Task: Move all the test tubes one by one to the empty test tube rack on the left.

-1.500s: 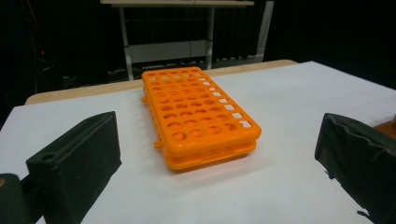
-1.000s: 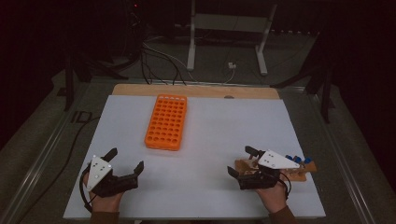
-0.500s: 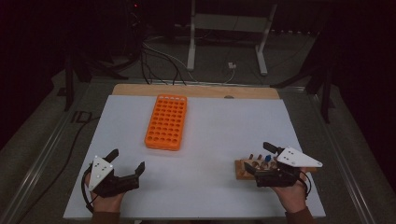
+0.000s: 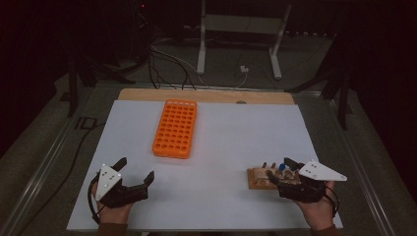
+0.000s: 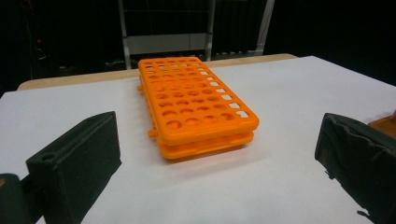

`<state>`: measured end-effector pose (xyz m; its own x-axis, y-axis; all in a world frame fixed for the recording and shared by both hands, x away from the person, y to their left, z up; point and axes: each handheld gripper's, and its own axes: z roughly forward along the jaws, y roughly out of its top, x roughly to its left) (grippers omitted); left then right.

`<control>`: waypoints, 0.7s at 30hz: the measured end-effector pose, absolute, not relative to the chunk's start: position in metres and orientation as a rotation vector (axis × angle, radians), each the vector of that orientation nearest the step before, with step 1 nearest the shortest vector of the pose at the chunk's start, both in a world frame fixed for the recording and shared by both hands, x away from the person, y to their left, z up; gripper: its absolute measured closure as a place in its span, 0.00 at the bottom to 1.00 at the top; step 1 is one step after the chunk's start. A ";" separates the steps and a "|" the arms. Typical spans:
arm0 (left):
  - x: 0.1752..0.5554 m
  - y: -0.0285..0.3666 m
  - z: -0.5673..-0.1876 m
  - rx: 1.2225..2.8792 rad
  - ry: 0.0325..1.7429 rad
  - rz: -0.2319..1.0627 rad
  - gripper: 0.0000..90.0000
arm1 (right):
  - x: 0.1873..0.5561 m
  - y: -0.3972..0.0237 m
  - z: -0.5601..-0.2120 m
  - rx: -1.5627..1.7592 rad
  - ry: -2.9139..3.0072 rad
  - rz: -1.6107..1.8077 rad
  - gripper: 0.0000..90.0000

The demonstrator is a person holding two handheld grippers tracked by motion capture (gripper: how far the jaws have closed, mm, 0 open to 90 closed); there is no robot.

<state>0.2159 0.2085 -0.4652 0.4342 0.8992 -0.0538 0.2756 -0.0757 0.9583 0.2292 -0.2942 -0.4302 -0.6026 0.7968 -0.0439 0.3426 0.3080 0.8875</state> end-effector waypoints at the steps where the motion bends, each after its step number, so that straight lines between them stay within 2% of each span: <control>1: 0.216 0.209 -0.465 1.606 1.052 0.719 0.01 | 0.229 -0.294 -0.432 1.011 2.097 1.227 0.33; 7: 0.216 0.208 -0.465 1.609 1.050 0.716 0.01 | 0.229 -0.293 -0.435 1.030 2.059 1.179 0.49; 14: 0.216 0.207 -0.466 1.612 1.051 0.713 0.01 | 0.229 -0.295 -0.437 1.045 2.028 1.156 0.49; 17: 0.216 0.207 -0.466 1.614 1.046 0.715 0.01 | 0.232 -0.293 -0.441 1.048 2.053 1.120 0.54; 18: 0.216 0.207 -0.466 1.615 1.046 0.714 0.01 | 0.232 -0.291 -0.444 1.050 2.065 1.093 0.60; 20: 0.216 0.207 -0.466 1.615 1.045 0.713 0.01 | 0.232 -0.290 -0.447 1.061 2.075 1.084 0.65; 21: 0.216 0.207 -0.466 1.616 1.044 0.711 0.01 | 0.232 -0.290 -0.447 1.061 2.075 1.084 0.65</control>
